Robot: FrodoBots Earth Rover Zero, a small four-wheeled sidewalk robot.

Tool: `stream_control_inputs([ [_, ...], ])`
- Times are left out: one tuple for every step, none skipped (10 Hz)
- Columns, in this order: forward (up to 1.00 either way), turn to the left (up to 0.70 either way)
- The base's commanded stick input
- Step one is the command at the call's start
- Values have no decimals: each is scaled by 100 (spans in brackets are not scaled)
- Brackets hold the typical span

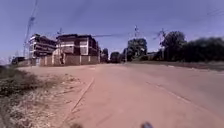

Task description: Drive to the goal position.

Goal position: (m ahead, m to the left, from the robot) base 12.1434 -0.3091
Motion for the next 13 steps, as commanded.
stream_control_inputs([
  [85, 0],
  [85, 0],
  [85, 0],
  [85, 0],
  [85, 0],
  [85, 0],
  [85, 0],
  [85, 0],
  [85, 0],
  [85, 0],
  [85, 0],
  [85, 0],
  [85, 0],
])
